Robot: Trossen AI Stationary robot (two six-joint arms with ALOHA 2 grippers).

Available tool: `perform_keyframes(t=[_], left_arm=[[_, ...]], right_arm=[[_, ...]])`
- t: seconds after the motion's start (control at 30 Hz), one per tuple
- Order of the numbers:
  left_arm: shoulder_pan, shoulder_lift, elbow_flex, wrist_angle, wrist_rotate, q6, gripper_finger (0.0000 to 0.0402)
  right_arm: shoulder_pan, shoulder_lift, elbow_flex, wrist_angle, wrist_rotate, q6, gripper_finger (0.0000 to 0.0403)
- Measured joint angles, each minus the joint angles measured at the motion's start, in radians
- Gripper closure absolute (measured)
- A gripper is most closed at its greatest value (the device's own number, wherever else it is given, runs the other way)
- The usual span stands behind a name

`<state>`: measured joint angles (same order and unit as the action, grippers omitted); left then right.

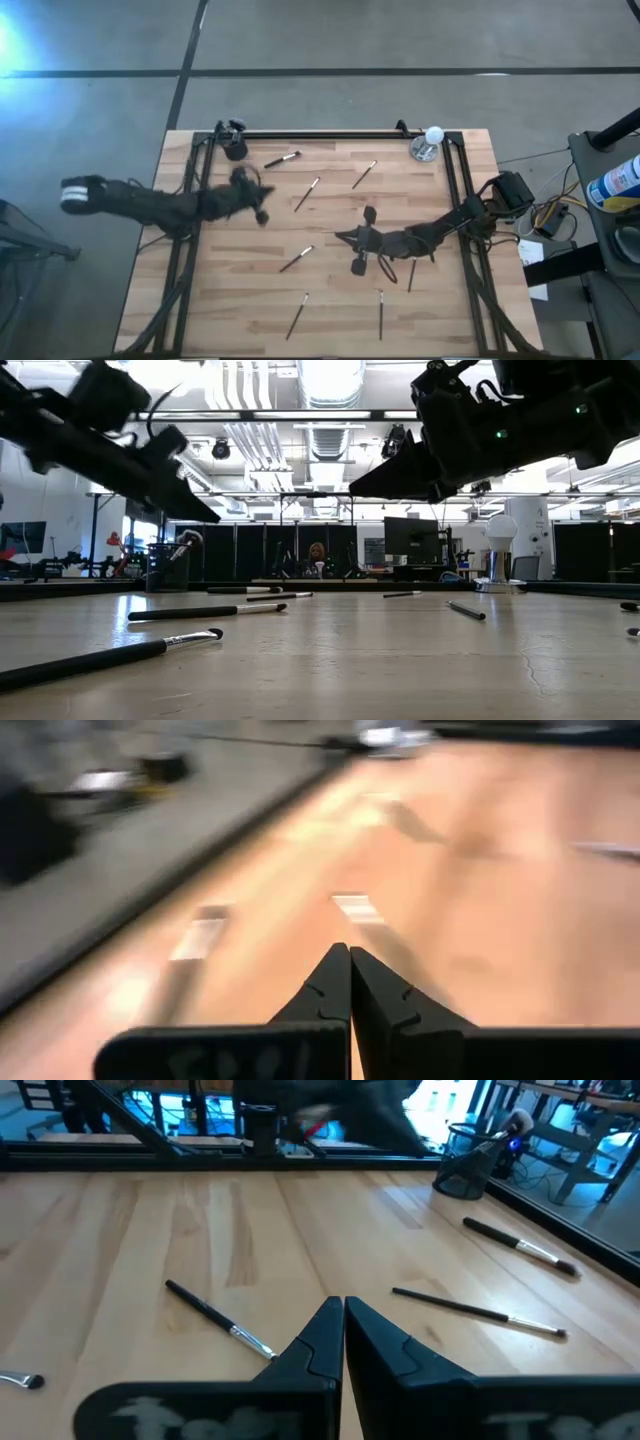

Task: Pick & Place Makeup Supplies
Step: Put the makeup brush into the makeup holder

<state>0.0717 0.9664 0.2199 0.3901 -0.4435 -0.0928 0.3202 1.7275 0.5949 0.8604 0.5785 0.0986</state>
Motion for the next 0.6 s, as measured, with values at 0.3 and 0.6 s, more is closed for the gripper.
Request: perform_keyframes(t=[0.3, 0.6], left_arm=[[-0.384, 0.178, 0.071, -0.008, -0.136, -0.255, 0.0401], [-0.417, 0.558, 0.347, -0.175, -0.066, -0.399, 0.0377]], right_arm=[[0.000, 0.000, 0.000, -0.019, 0.000, 0.001, 0.0394], [0.000, 0.000, -0.005, -0.140, 0.000, 0.092, 0.0394]])
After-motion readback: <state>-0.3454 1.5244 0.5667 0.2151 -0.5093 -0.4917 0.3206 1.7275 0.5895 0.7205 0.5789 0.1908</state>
